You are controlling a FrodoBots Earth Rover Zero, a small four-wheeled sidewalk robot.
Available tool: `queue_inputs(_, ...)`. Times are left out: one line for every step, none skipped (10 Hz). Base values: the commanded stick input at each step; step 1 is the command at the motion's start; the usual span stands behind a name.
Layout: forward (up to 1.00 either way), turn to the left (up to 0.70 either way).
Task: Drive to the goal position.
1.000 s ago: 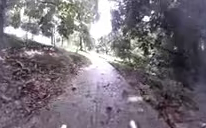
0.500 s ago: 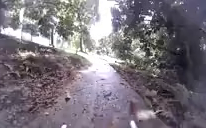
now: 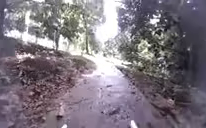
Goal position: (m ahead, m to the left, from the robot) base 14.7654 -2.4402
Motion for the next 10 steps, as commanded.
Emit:
queue_inputs(0.85, 0.0)
queue_inputs(0.85, 0.0)
queue_inputs(0.85, 0.0)
queue_inputs(0.85, 0.0)
queue_inputs(0.85, 0.0)
queue_inputs(0.85, 0.0)
queue_inputs(0.85, 0.0)
queue_inputs(0.85, -0.09)
queue_inputs(0.85, -0.31)
queue_inputs(0.85, -0.34)
